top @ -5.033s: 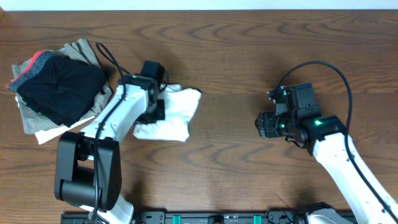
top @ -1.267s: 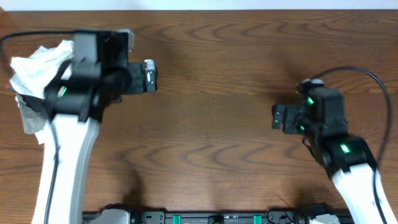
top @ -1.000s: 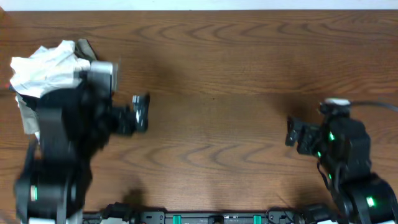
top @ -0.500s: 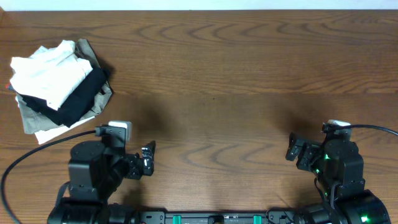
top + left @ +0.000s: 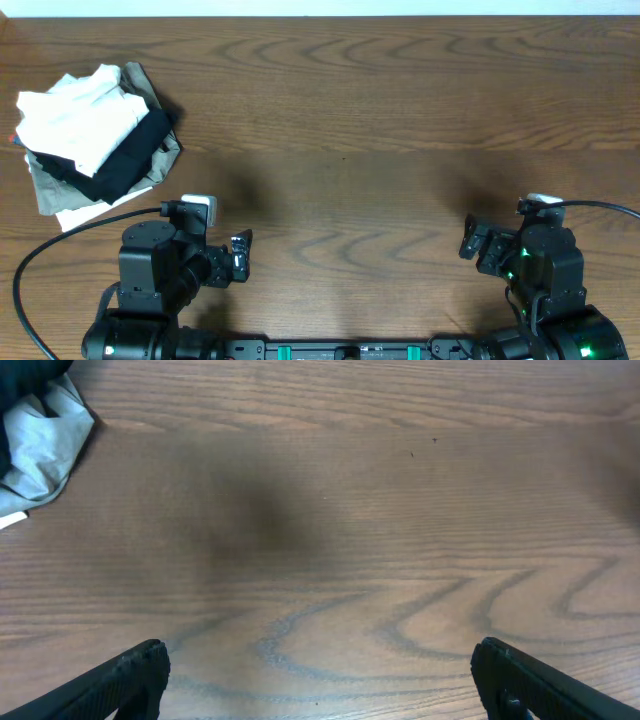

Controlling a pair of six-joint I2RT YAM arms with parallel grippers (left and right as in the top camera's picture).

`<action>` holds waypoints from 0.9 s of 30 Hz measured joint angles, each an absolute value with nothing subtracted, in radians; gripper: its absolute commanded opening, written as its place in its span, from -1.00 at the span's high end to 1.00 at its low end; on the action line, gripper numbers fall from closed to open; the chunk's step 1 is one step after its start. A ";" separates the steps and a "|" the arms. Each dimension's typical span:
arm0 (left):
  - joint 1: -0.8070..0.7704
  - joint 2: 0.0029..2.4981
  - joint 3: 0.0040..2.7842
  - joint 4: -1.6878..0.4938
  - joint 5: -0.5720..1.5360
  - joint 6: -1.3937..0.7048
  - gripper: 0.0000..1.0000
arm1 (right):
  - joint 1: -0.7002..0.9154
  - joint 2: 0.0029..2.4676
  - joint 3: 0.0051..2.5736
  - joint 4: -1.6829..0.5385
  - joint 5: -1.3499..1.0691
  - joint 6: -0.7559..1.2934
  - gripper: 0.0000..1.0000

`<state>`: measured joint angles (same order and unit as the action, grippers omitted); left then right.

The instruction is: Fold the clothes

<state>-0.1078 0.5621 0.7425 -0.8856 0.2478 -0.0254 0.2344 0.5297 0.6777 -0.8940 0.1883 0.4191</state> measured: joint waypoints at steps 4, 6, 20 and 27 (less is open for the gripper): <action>-0.108 0.562 0.743 -0.886 0.248 -0.025 -0.96 | 0.234 0.530 0.678 -0.894 0.188 0.421 -0.98; -0.108 0.562 0.743 -0.886 0.248 -0.025 -0.96 | 0.234 0.530 0.678 -0.894 0.188 0.421 -0.99; -0.108 0.562 0.742 -0.886 0.248 -0.025 -0.96 | 0.189 0.318 0.593 -0.910 0.188 0.422 -0.99; -0.108 0.564 0.742 -0.886 0.248 -0.025 -0.96 | 0.139 0.108 0.459 -0.934 0.189 0.422 -0.98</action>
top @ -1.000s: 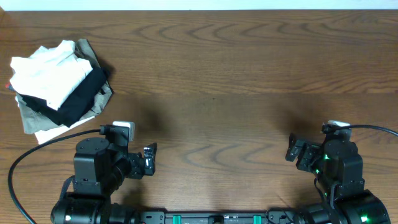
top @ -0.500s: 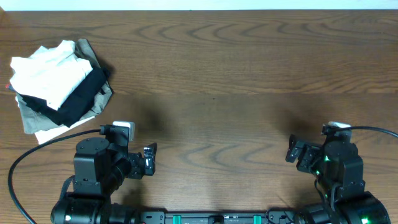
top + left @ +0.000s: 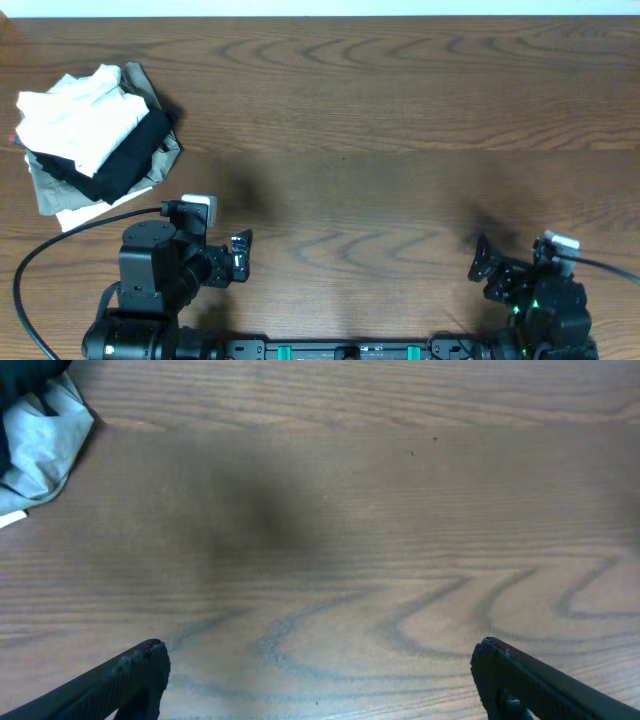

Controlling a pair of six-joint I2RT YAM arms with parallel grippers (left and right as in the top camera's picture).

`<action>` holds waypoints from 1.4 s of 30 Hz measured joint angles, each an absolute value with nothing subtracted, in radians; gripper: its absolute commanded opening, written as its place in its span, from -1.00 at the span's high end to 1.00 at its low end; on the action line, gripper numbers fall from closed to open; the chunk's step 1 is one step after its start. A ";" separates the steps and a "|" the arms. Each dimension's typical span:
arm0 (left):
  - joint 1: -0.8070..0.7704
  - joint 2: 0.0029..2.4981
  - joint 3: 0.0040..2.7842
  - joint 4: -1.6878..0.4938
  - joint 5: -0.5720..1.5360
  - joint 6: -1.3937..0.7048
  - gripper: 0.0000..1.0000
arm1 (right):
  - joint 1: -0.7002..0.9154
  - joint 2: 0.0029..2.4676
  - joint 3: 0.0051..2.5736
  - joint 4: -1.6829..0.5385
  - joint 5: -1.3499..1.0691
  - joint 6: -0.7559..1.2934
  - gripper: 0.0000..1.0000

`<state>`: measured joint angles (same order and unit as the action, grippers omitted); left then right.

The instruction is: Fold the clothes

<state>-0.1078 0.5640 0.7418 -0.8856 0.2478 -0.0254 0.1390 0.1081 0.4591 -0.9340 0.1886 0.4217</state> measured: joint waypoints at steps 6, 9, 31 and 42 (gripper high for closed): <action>-0.108 0.564 0.742 -0.886 0.248 -0.025 -0.96 | 0.113 0.016 0.340 -0.968 0.188 0.422 -0.99; -0.108 0.564 0.742 -0.886 0.248 -0.025 -0.96 | 0.107 0.015 0.285 -0.947 0.188 0.422 -0.99; -0.108 0.564 0.742 -0.886 0.248 -0.025 -0.96 | 0.043 0.011 0.008 -0.067 0.024 -0.019 -0.98; -0.108 0.564 0.742 -0.886 0.248 -0.025 -0.96 | 0.041 0.011 0.008 -0.067 -0.040 -0.114 -0.98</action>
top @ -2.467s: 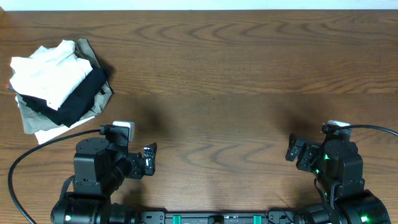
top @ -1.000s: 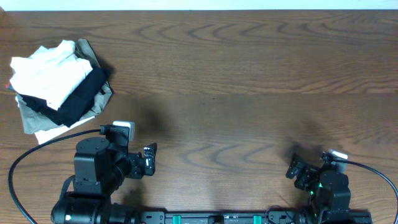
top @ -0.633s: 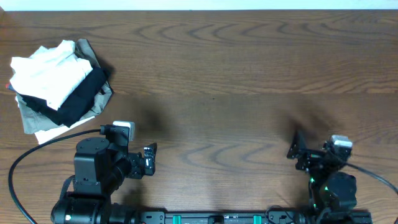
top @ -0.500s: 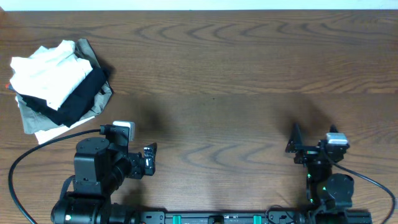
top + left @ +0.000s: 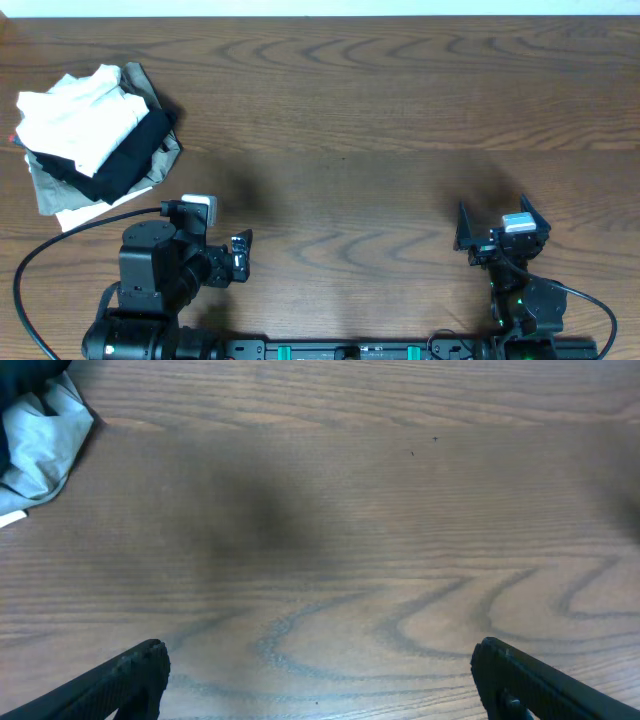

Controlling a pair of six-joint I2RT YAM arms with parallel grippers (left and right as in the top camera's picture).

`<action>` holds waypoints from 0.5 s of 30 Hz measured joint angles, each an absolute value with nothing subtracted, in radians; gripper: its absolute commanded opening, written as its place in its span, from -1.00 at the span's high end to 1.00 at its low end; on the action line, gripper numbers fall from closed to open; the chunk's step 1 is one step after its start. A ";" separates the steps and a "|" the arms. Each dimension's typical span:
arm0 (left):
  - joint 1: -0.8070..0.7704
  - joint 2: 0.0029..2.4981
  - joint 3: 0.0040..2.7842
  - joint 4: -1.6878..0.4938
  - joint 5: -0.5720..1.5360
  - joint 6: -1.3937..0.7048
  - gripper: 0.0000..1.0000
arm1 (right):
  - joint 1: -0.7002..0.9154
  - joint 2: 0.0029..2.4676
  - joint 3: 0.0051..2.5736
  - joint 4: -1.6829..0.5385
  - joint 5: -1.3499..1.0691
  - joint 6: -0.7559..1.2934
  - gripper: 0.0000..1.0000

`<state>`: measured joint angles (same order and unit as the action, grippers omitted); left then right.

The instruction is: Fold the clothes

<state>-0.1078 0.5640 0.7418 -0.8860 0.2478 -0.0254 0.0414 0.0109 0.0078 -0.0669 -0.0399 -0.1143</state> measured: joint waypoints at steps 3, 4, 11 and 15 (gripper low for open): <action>-0.108 0.564 0.742 -0.886 0.248 -0.025 -0.96 | 0.041 0.011 0.008 -0.067 -0.046 -0.115 -0.99; -0.108 0.564 0.742 -0.886 0.248 -0.025 -0.96 | 0.041 0.011 0.008 -0.067 -0.046 -0.115 -0.99; -0.108 0.564 0.742 -0.886 0.248 -0.025 -0.96 | 0.041 0.011 0.008 -0.067 -0.049 -0.115 -0.99; -0.108 0.564 0.742 -0.886 0.248 -0.025 -0.96 | 0.041 0.011 0.008 -0.067 -0.049 -0.115 -0.98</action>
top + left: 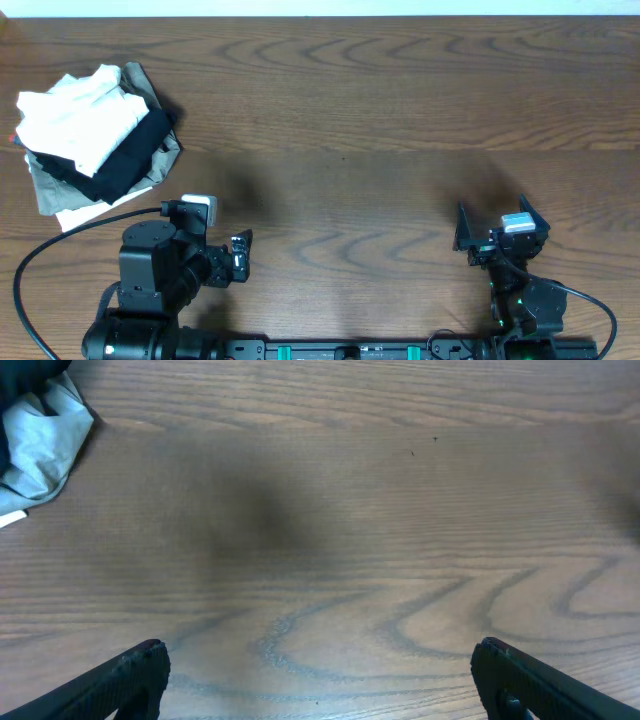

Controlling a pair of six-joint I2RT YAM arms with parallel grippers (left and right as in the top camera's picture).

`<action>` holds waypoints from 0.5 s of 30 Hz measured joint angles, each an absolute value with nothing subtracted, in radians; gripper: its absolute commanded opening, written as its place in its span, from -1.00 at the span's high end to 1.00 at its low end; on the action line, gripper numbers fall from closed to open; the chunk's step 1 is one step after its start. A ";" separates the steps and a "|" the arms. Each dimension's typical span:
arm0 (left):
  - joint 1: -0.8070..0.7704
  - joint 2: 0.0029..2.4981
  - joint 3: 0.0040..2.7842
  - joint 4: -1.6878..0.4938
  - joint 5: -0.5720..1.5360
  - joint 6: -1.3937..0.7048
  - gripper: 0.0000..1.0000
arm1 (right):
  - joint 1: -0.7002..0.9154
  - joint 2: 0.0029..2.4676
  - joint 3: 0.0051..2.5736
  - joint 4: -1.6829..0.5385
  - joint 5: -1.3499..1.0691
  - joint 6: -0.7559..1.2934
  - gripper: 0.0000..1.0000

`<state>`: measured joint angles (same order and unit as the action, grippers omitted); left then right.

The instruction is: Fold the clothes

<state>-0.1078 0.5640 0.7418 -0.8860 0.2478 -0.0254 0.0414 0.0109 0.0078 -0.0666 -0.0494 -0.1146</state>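
A pile of clothes (92,130), white on top of black and grey pieces, lies crumpled at the table's far left. The left wrist view shows only its grey corner (42,438) at the upper left. My left gripper (241,256) rests near the front edge, right of and nearer than the pile. In its own view the left gripper (318,665) is open, with bare wood between the fingers (130,675). My right gripper (497,224) stands at the front right, far from the pile, open and holding nothing.
The brown wooden table (380,120) spreads between the two arms and to the back. A black cable (70,228) runs from the left arm along the front left. Both arm bases sit at the front edge.
The right gripper first sat at the front right, angled toward the left. Then it was lower, closer to the front edge. Half a second ago it faced the back of the table with fingers spread, and it stays so. The left arm and the pile have not moved.
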 measured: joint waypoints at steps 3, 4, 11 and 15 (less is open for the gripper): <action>-0.108 0.564 0.742 -0.886 0.248 -0.025 -0.96 | 0.041 0.011 0.008 -0.067 -0.049 -0.115 -0.98; -0.108 0.564 0.742 -0.886 0.248 -0.025 -0.96 | 0.041 0.011 0.008 -0.067 -0.049 -0.115 -0.99; -0.108 0.560 0.742 -0.886 0.248 -0.025 -0.96 | 0.041 0.011 0.008 -0.067 -0.050 -0.115 -0.98; -0.108 0.510 0.742 -0.888 0.237 -0.021 -0.96 | 0.041 0.011 0.008 -0.067 -0.050 -0.115 -0.99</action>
<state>-0.1078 0.5098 0.7418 -0.8875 0.2375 -0.0212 0.0414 0.0109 0.0078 -0.0666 -0.0498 -0.1146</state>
